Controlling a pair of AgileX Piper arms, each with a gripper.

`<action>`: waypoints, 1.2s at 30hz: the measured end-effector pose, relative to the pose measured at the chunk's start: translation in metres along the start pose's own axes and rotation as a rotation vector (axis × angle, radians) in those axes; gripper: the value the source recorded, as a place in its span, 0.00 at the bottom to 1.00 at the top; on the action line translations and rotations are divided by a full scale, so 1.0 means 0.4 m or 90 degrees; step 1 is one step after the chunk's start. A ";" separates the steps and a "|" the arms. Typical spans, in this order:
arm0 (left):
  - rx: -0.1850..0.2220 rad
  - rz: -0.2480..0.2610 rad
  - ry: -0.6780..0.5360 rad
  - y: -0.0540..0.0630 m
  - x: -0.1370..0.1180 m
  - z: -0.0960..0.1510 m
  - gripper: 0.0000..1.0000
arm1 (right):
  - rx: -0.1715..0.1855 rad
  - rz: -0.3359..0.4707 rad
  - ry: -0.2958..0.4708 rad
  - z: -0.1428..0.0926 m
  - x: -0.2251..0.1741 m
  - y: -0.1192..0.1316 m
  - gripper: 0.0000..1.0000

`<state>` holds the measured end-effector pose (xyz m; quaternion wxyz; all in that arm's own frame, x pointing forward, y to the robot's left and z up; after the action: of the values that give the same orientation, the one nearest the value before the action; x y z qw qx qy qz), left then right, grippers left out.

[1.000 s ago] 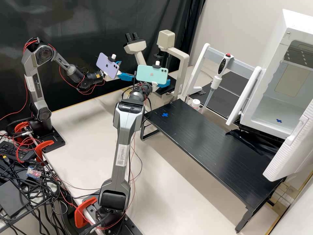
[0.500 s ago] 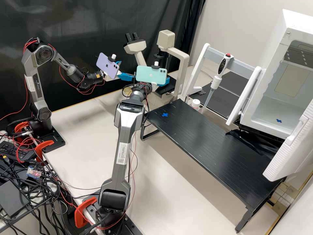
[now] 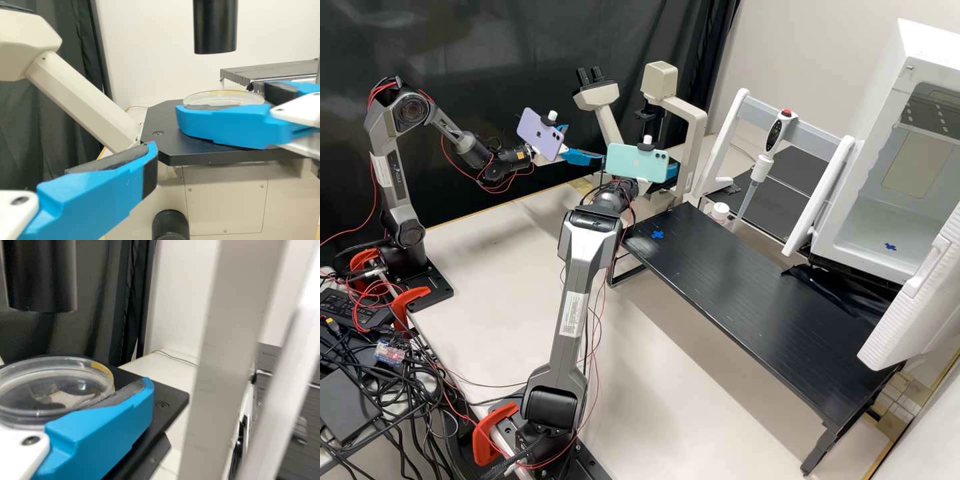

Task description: Move the petri dish to the microscope

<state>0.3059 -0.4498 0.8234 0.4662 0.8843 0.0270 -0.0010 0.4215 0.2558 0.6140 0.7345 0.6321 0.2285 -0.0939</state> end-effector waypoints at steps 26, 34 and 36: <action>0.000 0.000 0.000 0.000 0.000 0.000 1.00 | 0.016 0.211 0.205 0.153 -0.528 0.178 1.00; 0.000 0.000 0.000 0.000 0.000 0.000 1.00 | 0.060 0.373 0.094 0.323 -0.654 0.214 1.00; 0.000 0.000 0.000 0.000 0.000 0.000 1.00 | 0.066 0.396 0.057 0.361 -0.672 0.219 1.00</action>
<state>0.3059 -0.4498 0.8234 0.4662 0.8843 0.0270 -0.0010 0.2541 0.0910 0.8279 0.6840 0.7117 0.0517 0.1516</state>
